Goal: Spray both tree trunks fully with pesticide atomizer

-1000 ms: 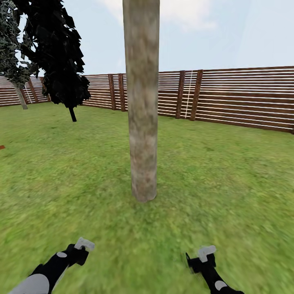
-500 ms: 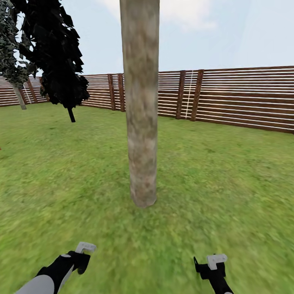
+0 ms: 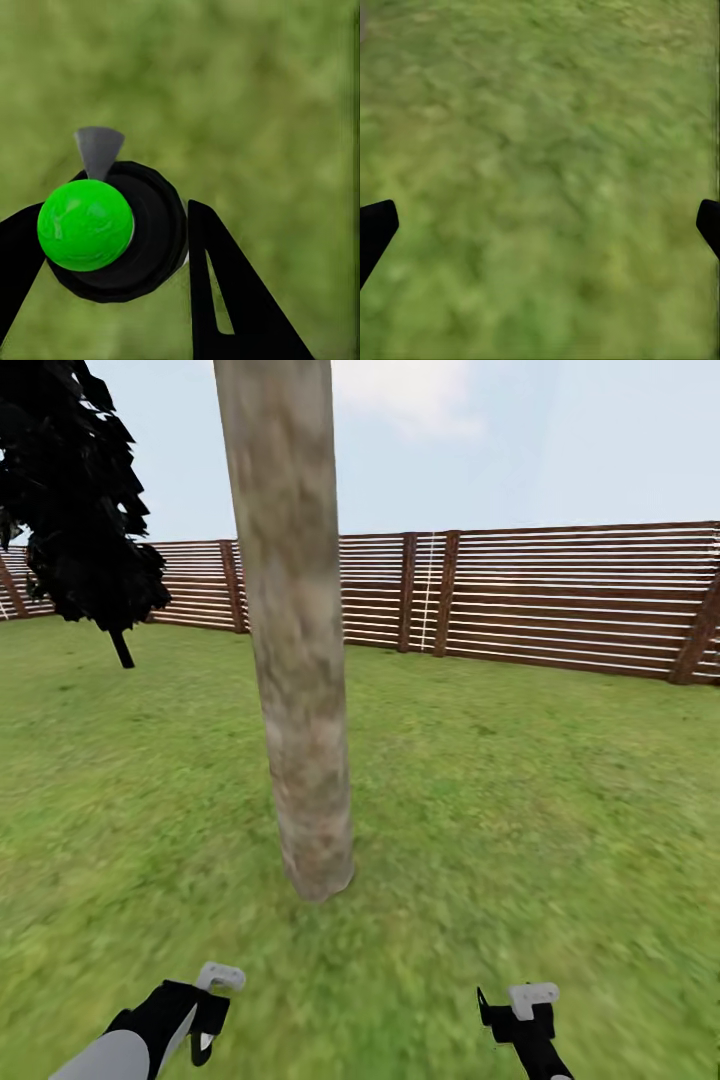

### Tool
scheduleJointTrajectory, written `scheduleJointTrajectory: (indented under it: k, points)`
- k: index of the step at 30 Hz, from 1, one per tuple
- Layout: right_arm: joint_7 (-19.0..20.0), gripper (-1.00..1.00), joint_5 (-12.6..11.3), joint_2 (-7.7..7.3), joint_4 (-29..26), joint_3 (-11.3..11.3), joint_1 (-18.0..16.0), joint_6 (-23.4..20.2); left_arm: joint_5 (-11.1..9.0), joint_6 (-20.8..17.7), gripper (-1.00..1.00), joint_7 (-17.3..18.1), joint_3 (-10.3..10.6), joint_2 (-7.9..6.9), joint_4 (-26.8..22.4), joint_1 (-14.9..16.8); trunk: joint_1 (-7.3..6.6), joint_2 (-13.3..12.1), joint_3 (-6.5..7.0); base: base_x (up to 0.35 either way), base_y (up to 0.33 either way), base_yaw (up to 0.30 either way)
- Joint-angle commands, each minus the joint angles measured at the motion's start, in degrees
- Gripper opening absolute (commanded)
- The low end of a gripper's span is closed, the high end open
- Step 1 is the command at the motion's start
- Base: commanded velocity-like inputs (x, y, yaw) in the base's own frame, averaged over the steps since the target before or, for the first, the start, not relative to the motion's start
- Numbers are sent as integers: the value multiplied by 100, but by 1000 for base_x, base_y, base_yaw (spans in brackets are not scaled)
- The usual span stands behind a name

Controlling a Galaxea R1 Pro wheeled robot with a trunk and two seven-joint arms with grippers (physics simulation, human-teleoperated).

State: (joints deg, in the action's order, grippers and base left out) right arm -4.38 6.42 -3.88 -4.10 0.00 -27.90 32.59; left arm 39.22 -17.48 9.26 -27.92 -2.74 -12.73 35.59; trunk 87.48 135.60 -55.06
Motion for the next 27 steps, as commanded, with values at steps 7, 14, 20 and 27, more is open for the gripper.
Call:
scheduleJointTrajectory:
  k: [7,14,20,27]
  points:
    - [-46,100,61,1,14,-17,-5,9,64,-122,-100,50,-39,2,-2,1,2,2,-5,145,0,-264]
    - [-46,100,61,1,14,-18,-5,10,59,-669,-100,44,-20,247,-26,49,2,2,-5,4,0,-248]
    - [-46,100,61,1,14,-18,-5,10,62,-827,-100,72,-26,233,-32,29,2,2,-5,0,0,-38]
    - [-46,100,61,9,12,-18,-5,10,65,-844,-100,41,-26,248,-33,18,2,2,-12,0,0,-76]
